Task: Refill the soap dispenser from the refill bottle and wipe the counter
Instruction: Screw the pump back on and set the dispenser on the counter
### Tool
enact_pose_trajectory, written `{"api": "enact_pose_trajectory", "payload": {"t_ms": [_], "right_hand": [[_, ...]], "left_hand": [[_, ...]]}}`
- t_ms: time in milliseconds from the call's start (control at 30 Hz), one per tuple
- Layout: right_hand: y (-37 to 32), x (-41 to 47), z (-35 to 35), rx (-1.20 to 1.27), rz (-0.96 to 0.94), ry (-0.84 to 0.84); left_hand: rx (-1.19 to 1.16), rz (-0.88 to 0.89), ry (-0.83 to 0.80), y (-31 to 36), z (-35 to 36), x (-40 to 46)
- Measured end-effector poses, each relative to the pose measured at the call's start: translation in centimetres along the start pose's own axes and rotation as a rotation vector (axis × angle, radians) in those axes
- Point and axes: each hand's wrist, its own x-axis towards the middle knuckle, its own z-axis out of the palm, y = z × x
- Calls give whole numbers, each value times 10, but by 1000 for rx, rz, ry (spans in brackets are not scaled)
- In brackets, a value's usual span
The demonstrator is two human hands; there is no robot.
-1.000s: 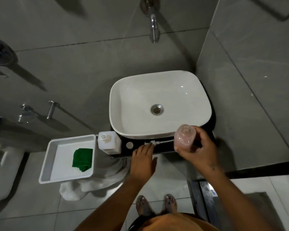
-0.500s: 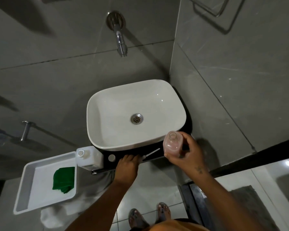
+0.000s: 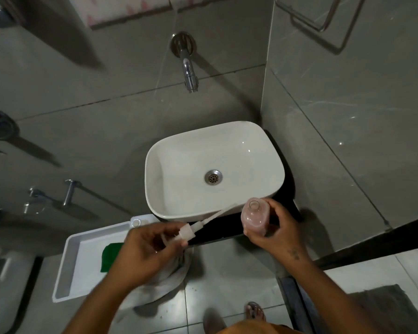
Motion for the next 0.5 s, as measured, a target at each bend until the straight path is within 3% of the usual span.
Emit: {"api": "enact_pose_trajectory", "payload": {"t_ms": [267,500], "right_hand": [[-14,0,13,-13,-76,-56],[-21,1,19,-16,-104,-87]], "left_hand": [[530,263,-221,83,-40,42],[793,362,-351,116,-37,64]]}}
